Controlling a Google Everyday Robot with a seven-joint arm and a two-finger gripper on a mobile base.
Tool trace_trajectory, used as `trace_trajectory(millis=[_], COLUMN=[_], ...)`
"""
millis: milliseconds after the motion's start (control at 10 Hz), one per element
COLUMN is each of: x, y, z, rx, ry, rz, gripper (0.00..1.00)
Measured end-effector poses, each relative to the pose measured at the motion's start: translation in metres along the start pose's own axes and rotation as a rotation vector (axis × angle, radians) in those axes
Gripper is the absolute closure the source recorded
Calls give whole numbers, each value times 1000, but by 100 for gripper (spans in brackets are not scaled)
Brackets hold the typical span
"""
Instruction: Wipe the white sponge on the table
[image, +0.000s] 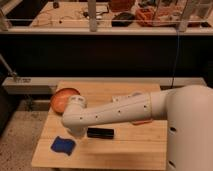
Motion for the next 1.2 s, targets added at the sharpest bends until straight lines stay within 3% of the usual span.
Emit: trace_trajectory(millis=[200,400,700,800,1000,1200], x=[-2,-5,14,20,24,16], y=[-5,-25,-51,-55,-61,-69], z=[-6,-7,1,4,9,15], rx=[25,11,6,24,117,122], ry=[12,45,35,19,-34,-67], rz=[-188,-441,-622,-672,-785,-862], gripper=[20,20,20,20,20,20])
